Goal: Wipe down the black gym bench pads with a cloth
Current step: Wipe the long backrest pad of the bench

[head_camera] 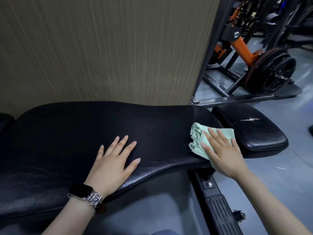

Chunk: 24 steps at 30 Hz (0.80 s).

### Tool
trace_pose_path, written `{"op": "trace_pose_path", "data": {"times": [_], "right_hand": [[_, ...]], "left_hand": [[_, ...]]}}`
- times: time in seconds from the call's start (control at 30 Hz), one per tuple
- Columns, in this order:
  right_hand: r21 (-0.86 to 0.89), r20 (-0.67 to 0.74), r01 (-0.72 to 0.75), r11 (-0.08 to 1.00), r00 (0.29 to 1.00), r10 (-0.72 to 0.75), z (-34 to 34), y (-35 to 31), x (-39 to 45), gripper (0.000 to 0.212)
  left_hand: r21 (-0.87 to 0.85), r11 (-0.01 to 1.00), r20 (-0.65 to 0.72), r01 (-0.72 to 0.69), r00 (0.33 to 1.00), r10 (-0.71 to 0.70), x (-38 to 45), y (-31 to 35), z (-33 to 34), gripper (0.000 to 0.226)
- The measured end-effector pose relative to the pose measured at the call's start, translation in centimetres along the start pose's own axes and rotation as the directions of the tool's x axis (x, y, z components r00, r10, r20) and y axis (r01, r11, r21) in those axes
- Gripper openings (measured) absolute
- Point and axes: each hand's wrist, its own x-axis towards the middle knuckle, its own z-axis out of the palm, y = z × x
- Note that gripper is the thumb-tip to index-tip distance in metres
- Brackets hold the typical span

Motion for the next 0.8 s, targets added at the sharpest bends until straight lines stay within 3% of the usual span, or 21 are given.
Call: {"op": "trace_pose_path", "data": {"times": [0.13, 0.23, 0.47, 0.6, 0.73, 0.8], "right_hand": [[-0.044, 0.06, -0.052, 0.998, 0.997, 0.054, -0.4, -0.2, 2.0, 0.073], [-0.064, 0.074, -0.053, 0.997, 0.996, 0.058, -0.6, -0.5, 4.0, 0.058], [-0.059, 0.091, -0.006, 0.998, 0.996, 0.011, -0.4, -0.8, 7.1, 0.06], [-0.039, 0.079, 0.029, 0.999, 0.997, -0.026, -0.3, -0.9, 8.3, 0.085], [-0.012, 0.08, 0.053, 0.999, 0.995, -0.052, -0.2, -0.7, 10.0, 0.085], [-0.011, 0.09, 0.065, 0.998, 0.994, -0.064, -0.2, -0.6, 11.2, 0.08]], "left_hand": [[0.005, 0.998, 0.004, -0.055, 0.998, 0.055, 0.7, 0.9, 0.1, 0.106], [0.01, 0.995, 0.012, -0.098, 0.995, 0.098, 1.5, 2.0, 0.4, 0.104], [0.013, 0.985, 0.038, -0.174, 0.984, 0.173, 4.0, 4.2, 1.2, 0.107], [0.006, 0.979, 0.042, -0.203, 0.978, 0.203, 5.8, 5.1, 1.2, 0.103], [-0.009, 0.979, 0.049, -0.202, 0.978, 0.202, 7.4, 5.8, 1.5, 0.098], [0.053, 0.978, 0.042, -0.204, 0.979, 0.202, 7.9, 6.0, 2.1, 0.084]]}}
